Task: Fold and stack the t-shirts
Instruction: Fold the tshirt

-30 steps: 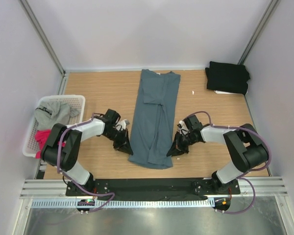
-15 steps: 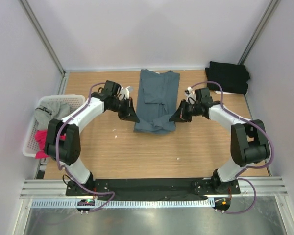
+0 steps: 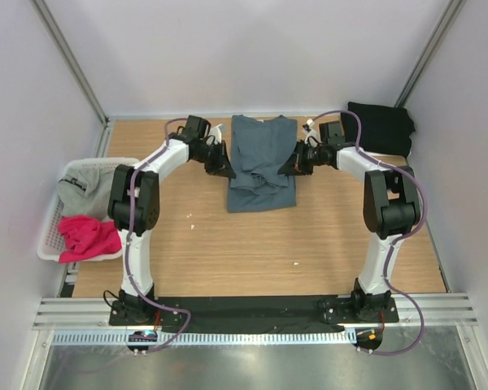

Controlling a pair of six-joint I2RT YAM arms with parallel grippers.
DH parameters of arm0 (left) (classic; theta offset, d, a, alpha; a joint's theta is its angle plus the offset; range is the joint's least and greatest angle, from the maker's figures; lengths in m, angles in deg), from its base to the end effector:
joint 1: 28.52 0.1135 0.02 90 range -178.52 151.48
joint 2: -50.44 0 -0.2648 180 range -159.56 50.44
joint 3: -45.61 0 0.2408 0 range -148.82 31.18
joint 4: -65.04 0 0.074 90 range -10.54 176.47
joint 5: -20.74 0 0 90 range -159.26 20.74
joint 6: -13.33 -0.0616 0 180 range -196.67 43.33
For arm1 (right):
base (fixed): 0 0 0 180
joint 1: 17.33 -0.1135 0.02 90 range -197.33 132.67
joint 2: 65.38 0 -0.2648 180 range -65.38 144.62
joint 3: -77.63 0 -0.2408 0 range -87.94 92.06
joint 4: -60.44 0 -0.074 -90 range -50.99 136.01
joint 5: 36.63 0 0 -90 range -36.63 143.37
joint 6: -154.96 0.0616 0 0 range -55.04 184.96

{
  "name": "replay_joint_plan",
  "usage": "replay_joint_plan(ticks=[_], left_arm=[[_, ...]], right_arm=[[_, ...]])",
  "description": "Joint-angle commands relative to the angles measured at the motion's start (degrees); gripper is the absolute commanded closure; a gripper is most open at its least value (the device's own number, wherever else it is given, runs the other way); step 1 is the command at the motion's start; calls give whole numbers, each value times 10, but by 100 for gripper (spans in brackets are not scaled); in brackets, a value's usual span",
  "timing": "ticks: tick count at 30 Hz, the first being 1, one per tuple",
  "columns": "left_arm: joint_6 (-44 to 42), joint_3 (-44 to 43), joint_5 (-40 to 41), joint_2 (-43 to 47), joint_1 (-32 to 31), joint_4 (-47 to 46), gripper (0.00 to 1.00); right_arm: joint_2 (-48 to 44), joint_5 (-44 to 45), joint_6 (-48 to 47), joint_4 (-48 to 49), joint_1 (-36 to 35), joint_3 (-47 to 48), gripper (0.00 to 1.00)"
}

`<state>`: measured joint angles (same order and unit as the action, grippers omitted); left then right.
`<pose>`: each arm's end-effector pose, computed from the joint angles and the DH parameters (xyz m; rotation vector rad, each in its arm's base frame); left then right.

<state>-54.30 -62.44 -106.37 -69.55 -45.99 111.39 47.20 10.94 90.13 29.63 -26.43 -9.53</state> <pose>0.4206 -0.1713 0.1883 0.1384 2.6442 -1.0869 0.4123 0.1081 0.1844 0.0048 2.4762 1.1689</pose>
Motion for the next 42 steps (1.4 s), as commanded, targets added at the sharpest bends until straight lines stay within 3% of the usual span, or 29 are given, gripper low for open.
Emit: replay_joint_plan(ticks=[1,13,25,28,29,30,31,32,37,42], left_arm=[[-14,-59,32,-24,2,-32,100],[7,-203,72,-124,2,-62,100],[-8,-248,116,-170,2,-83,100],[-17,-259,134,-164,2,-72,80],[-23,-261,139,-156,2,-66,64],[-28,-255,136,-146,2,-59,59],[-29,-246,135,-133,2,-54,54],[-27,-230,135,-96,2,-53,39],[-17,-58,115,30,2,-110,32],[5,0,74,61,2,-86,24]], right_arm=[[9,2,-2,49,9,32,99],[89,7,43,128,24,82,99],[147,5,49,160,24,130,95],[137,-1,39,161,29,133,80],[133,-6,36,160,32,133,75],[117,-13,35,160,40,133,61],[108,-20,35,160,45,130,57],[96,-36,36,160,50,125,56],[-6,-61,38,192,81,31,53],[-39,-89,-10,126,82,-28,52]])
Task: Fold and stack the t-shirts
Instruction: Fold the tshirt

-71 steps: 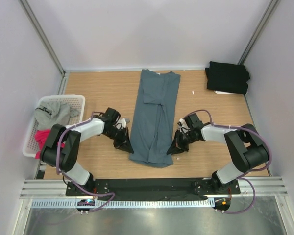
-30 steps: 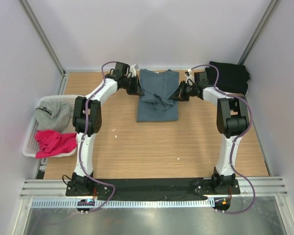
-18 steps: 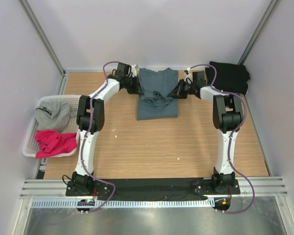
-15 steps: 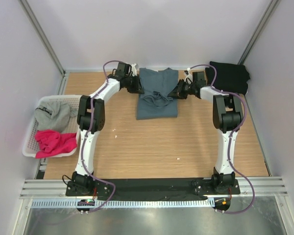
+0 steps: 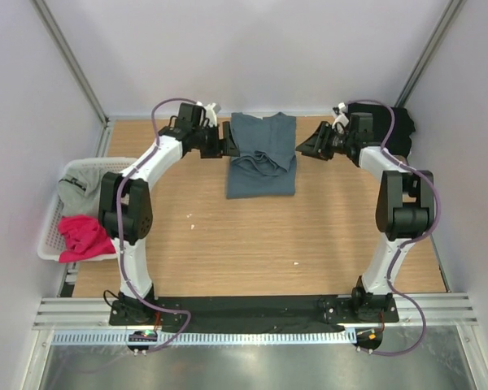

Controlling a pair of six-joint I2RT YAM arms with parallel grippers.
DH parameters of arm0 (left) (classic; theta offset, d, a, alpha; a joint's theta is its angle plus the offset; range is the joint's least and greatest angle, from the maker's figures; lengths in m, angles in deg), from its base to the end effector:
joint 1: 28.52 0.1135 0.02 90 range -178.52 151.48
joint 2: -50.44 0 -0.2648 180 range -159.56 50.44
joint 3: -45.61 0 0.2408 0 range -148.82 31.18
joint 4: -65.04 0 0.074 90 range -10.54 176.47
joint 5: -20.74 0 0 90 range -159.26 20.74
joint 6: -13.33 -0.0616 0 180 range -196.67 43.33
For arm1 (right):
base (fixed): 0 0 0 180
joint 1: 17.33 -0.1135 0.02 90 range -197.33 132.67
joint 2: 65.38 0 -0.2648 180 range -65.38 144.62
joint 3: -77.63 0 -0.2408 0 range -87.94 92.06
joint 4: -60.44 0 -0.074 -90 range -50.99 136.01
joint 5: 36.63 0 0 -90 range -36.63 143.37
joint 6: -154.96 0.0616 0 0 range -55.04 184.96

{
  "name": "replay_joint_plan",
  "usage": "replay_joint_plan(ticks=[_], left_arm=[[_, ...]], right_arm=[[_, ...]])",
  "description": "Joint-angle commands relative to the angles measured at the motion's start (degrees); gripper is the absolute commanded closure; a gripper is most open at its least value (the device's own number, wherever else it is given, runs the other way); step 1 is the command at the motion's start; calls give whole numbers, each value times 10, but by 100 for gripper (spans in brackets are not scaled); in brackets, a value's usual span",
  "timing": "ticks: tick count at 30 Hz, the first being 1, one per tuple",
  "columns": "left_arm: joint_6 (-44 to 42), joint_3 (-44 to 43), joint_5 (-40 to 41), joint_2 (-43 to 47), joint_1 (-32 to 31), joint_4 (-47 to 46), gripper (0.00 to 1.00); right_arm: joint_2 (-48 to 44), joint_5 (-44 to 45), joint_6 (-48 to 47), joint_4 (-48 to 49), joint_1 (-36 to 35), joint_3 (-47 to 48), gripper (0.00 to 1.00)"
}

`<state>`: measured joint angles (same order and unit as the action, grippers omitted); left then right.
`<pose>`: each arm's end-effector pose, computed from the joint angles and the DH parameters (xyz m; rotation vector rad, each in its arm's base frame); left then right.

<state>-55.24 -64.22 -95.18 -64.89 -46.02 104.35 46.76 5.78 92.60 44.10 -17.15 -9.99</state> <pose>0.4352 -0.1654 0.2386 0.1479 2.4140 -0.8562 0.4399 0.0441 0.2093 0.0489 2.1991 1.1784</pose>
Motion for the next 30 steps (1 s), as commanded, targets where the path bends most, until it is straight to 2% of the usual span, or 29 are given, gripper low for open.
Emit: replay_joint_plan(ticks=[1,7,19,30], left_arm=[[15,20,-47,8,3,8,25],[26,42,-99,-40,9,41,26],[61,53,-176,-94,40,5,27],[83,60,-194,-120,47,-10,28]], right_arm=[[-37,-43,-45,-32,-11,-30,52],[-18,-79,-79,-78,-11,-68,52],[1,-80,-154,-118,-10,-97,52],[55,-99,-150,-79,-12,-91,54]])
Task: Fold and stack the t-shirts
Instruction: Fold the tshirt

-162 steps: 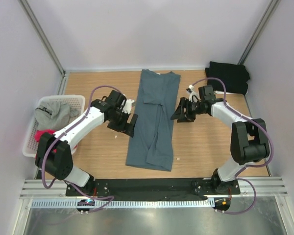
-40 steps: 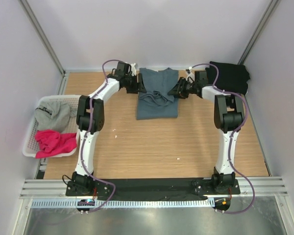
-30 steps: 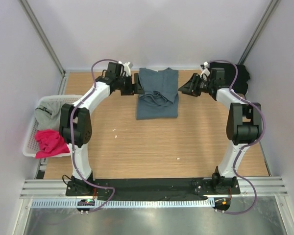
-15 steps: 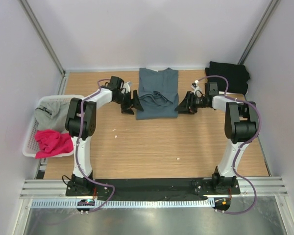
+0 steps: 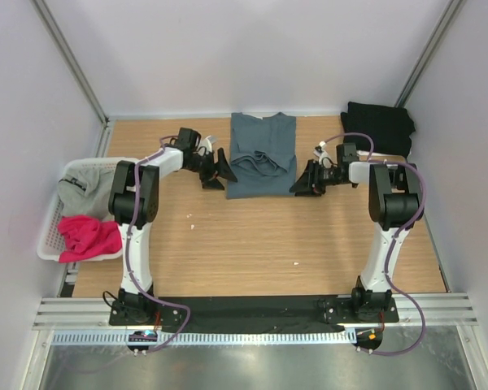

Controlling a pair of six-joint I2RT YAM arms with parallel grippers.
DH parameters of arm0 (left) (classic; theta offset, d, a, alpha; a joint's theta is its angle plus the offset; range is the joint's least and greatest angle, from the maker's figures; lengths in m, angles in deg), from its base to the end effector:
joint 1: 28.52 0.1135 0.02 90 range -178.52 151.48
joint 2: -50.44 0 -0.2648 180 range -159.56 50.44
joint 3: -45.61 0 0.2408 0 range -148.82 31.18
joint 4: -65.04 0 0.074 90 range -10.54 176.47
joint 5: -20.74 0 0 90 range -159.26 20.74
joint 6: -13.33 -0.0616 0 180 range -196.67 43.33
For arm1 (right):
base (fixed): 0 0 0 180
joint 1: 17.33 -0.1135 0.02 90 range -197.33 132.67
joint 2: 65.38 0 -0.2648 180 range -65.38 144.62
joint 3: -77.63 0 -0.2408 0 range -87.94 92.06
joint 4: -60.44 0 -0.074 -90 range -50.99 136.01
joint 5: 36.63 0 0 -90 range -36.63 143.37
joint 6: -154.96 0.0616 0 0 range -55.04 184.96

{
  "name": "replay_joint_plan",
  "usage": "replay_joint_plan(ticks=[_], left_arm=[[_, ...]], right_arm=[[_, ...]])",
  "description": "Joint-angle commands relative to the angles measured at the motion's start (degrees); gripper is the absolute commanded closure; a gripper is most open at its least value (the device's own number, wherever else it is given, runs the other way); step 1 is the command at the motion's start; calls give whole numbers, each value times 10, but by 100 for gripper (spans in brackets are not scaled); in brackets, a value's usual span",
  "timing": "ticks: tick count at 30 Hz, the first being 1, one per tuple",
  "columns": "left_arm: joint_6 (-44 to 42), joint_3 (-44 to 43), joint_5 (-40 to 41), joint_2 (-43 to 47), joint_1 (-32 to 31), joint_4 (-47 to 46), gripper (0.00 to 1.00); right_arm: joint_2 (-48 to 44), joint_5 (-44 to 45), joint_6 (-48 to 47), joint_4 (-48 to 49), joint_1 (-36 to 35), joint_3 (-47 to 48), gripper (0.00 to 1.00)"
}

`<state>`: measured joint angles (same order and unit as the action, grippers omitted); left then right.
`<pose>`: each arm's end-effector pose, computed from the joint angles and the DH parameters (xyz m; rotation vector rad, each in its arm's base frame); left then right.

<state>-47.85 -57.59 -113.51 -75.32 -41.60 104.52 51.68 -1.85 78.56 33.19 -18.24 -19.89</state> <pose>0.4310 -0.1443 0.1317 -0.0987 2.7033 -1.2615 0.3894 0.0568 0.1164 -0.0490 2.4800 1.3539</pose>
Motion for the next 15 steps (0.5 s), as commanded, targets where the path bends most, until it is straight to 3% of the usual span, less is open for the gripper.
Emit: replay_joint_plan(ticks=[1,10,15], left_arm=[[9,-6,-11,-17,2,-12,28],[14,0,-18,-24,8,-14,29],[26,7,-22,-31,9,-18,29]], right_arm=[[9,-25,-6,37,0,7,55],[-5,-54,13,93,0,-24,57],[-11,-52,12,69,0,-16,56]])
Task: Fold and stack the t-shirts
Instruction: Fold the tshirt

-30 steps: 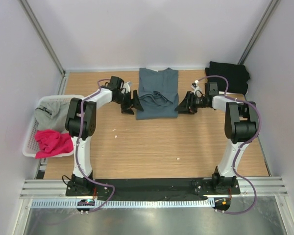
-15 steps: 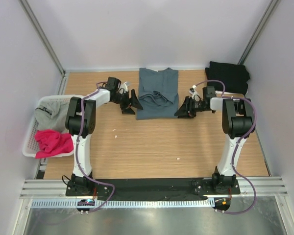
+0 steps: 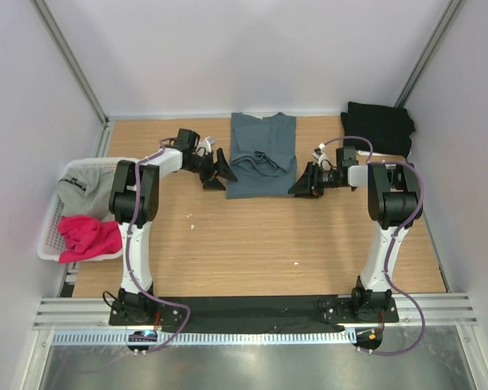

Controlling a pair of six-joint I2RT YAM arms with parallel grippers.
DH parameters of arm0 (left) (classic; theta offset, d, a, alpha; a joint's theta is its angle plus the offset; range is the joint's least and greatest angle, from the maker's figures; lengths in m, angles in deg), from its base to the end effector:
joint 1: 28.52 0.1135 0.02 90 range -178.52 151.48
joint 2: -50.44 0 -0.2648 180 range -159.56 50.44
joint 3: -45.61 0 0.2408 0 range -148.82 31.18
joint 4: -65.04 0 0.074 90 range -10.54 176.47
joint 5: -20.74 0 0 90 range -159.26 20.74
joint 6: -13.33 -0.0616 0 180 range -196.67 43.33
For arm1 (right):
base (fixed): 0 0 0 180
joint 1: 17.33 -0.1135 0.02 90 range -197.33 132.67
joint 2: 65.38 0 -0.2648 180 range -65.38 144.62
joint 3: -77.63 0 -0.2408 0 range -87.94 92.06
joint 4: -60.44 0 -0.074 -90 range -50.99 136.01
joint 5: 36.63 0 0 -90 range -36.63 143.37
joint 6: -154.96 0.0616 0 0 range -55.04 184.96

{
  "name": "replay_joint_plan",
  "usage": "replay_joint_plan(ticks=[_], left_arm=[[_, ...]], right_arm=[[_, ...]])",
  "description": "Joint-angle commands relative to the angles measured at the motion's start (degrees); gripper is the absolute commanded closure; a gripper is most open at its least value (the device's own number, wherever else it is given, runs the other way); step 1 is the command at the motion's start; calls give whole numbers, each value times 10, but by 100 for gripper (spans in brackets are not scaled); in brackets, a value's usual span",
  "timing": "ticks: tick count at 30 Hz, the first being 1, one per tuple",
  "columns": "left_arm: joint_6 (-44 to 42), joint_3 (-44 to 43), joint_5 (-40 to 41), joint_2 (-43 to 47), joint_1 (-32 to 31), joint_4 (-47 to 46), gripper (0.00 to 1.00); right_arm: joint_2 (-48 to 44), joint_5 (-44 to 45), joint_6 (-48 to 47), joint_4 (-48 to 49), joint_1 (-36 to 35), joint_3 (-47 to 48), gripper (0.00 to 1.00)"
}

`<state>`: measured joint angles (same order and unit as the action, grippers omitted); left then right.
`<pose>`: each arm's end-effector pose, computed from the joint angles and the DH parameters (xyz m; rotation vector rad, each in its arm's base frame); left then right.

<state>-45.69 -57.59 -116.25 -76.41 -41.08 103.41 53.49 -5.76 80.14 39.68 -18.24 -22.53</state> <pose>0.4332 -0.1427 0.1263 -0.1429 2.7017 -1.3344 0.3872 0.0590 0.1025 -0.0666 2.4292 1.4400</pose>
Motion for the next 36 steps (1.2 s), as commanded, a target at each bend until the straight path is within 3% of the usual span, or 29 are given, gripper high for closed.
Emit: replay_joint_plan(ticks=[1,12,23,36], left_arm=[[4,8,5,-21,3,-7,29],[-1,65,33,17,3,7,34],[0,66,44,-11,-3,7,34],[7,70,22,-22,-4,12,67]], right_arm=[[-22,-13,-2,-2,0,17,56],[-36,-27,-24,-40,0,-5,55],[-2,-21,20,32,0,-5,55],[14,-27,48,58,0,3,61]])
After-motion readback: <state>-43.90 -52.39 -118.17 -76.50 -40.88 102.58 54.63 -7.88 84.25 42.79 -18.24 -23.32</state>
